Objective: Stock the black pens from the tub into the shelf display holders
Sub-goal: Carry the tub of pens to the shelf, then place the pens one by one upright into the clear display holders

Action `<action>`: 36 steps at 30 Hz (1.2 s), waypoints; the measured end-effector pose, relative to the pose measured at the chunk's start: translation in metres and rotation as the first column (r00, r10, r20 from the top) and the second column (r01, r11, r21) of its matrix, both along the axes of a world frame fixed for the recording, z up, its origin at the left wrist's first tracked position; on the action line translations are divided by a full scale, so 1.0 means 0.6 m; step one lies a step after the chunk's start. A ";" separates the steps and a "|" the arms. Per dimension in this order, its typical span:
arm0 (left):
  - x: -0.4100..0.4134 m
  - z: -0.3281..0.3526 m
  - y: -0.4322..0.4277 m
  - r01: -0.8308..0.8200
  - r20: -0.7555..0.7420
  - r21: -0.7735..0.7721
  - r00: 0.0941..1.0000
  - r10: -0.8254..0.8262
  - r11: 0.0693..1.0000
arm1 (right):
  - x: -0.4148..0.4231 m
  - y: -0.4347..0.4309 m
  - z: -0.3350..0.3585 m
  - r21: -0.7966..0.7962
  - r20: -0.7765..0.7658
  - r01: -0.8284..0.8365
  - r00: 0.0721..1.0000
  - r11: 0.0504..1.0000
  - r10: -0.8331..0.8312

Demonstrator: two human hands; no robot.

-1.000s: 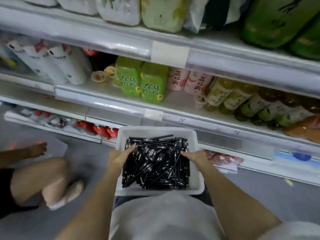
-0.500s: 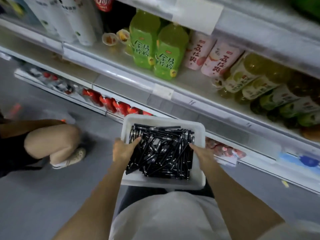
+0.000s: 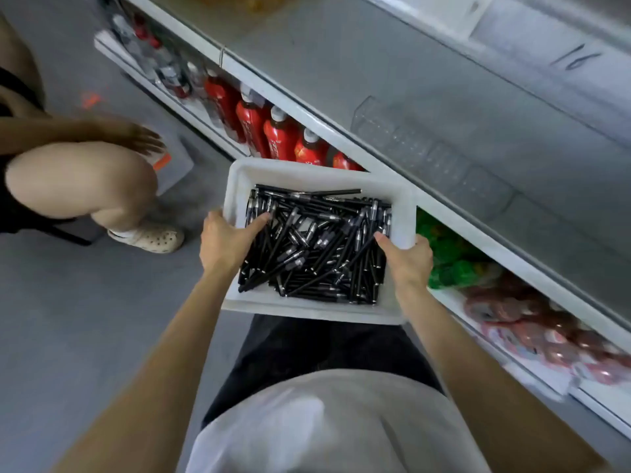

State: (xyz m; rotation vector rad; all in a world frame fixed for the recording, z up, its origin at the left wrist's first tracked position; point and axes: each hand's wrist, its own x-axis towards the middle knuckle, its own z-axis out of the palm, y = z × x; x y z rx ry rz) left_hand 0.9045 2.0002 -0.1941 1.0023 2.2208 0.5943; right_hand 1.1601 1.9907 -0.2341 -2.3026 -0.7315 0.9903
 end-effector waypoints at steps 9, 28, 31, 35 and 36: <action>0.029 -0.145 -0.048 -0.096 -0.046 0.234 0.993 0.110 0.968 | 0.043 -0.060 -0.148 0.343 -0.007 -0.068 0.997 0.937 0.075; 0.076 0.014 -0.060 0.090 -0.126 0.369 0.991 -0.046 0.925 | 0.073 -0.133 0.001 0.418 0.227 -0.064 0.973 0.906 -0.037; 0.093 0.003 -0.034 0.062 -0.055 0.394 0.998 -0.044 0.917 | 0.090 -0.125 0.018 0.425 0.300 -0.062 0.951 0.903 -0.076; 0.099 -0.007 -0.005 0.042 0.033 0.393 0.998 -0.059 0.919 | 0.092 -0.121 0.028 0.488 0.414 -0.136 0.906 0.862 -0.091; 0.097 -0.012 -0.001 0.037 0.037 0.390 0.998 -0.056 0.920 | 0.087 -0.121 0.026 0.508 0.479 -0.191 0.873 0.840 -0.091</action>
